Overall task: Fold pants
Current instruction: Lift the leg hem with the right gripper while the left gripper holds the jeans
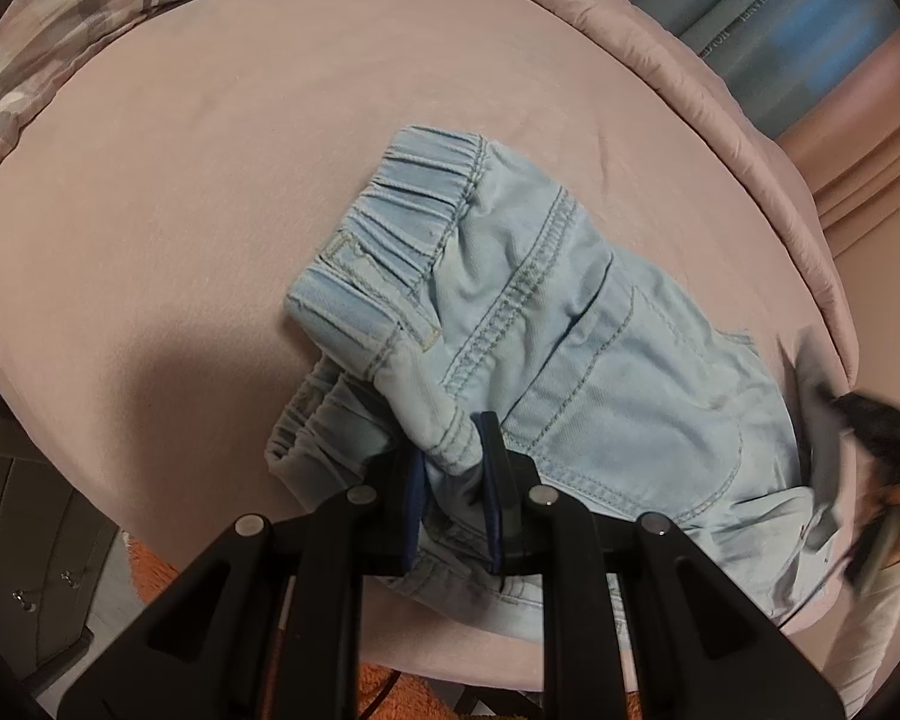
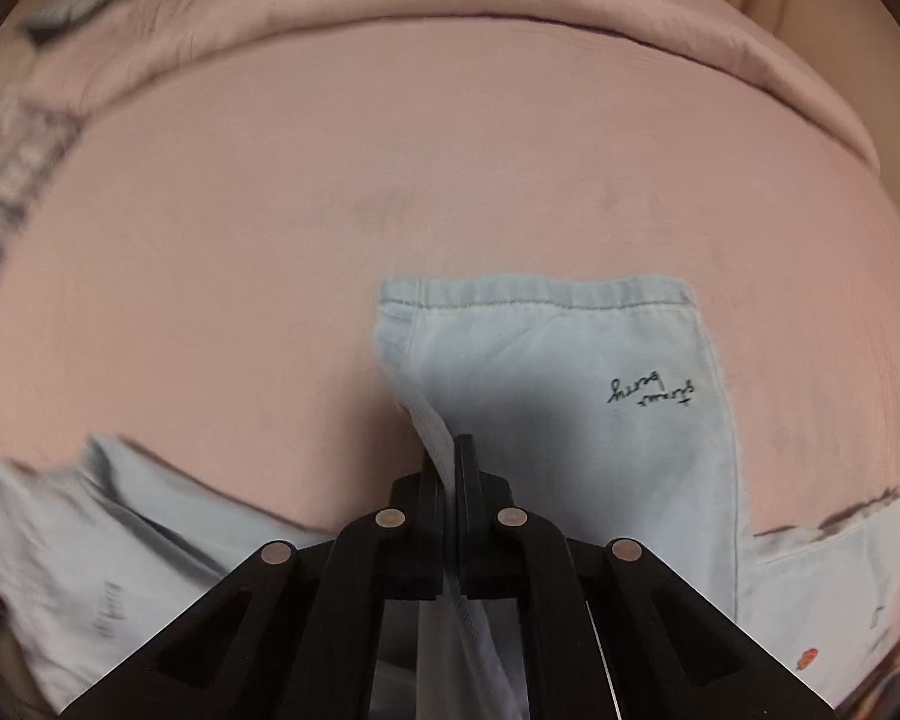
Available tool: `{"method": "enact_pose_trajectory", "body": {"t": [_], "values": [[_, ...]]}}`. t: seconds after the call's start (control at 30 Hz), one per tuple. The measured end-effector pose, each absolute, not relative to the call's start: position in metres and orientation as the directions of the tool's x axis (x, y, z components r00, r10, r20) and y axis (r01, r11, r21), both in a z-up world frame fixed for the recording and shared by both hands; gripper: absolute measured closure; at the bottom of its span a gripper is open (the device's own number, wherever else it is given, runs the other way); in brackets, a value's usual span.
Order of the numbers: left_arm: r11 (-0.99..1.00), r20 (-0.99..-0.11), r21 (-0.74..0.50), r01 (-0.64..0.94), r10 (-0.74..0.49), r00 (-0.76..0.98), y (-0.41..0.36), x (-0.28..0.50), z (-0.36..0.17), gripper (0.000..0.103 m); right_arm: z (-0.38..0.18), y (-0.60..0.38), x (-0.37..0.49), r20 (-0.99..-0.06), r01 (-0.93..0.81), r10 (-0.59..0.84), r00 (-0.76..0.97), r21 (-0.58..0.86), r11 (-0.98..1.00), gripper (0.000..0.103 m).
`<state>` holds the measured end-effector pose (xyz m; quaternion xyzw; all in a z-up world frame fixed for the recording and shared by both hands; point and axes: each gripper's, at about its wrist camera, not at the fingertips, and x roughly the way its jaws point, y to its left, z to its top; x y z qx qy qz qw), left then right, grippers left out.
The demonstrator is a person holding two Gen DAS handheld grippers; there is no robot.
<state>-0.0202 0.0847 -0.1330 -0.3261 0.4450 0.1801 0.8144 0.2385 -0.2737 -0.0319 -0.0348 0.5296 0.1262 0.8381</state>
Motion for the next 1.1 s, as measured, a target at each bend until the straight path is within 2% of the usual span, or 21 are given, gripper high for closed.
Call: {"method": "enact_pose_trajectory", "body": {"t": [0.17, 0.27, 0.37, 0.6, 0.7, 0.9, 1.0, 1.1], "values": [[0.716, -0.83, -0.39, -0.579, -0.002, 0.557, 0.087, -0.023, -0.134, 0.084, 0.081, -0.358, 0.197, -0.664, -0.144, 0.276, 0.695, 0.247, 0.958, 0.101], [0.724, -0.823, -0.384, -0.574, 0.014, 0.568, 0.084, -0.026, -0.135, 0.084, 0.104, -0.414, 0.159, -0.588, -0.049, 0.216, 0.78, 0.287, 0.957, 0.101], [0.725, -0.823, -0.383, -0.573, 0.013, 0.568, 0.084, -0.027, -0.136, 0.084, 0.09, -0.465, 0.126, -0.611, 0.066, 0.158, 0.776, 0.328, 0.942, 0.101], [0.703, -0.823, -0.418, -0.575, -0.025, 0.567, 0.092, -0.028, -0.135, 0.087, -0.002, -0.517, 0.084, -0.841, 0.369, 0.024, 0.541, 0.263, 0.891, 0.101], [0.692, -0.828, -0.431, -0.58, -0.048, 0.558, 0.097, -0.028, -0.126, 0.091, -0.032, -0.528, 0.081, -0.888, 0.428, 0.02, 0.46, 0.241, 0.871, 0.101], [0.728, -0.769, -0.462, -0.506, -0.045, 0.637, 0.096, -0.022, -0.082, 0.091, -0.01, -0.524, 0.101, -0.853, 0.392, 0.055, 0.519, 0.294, 0.872, 0.101], [0.758, -0.721, -0.465, -0.458, -0.024, 0.692, 0.093, -0.013, -0.054, 0.093, 0.019, -0.514, 0.119, -0.8, 0.32, 0.088, 0.593, 0.335, 0.886, 0.101], [0.77, -0.671, -0.475, -0.426, -0.003, 0.742, 0.092, -0.01, -0.028, 0.093, 0.065, -0.501, 0.134, -0.709, 0.223, 0.13, 0.693, 0.382, 0.897, 0.101]]}}
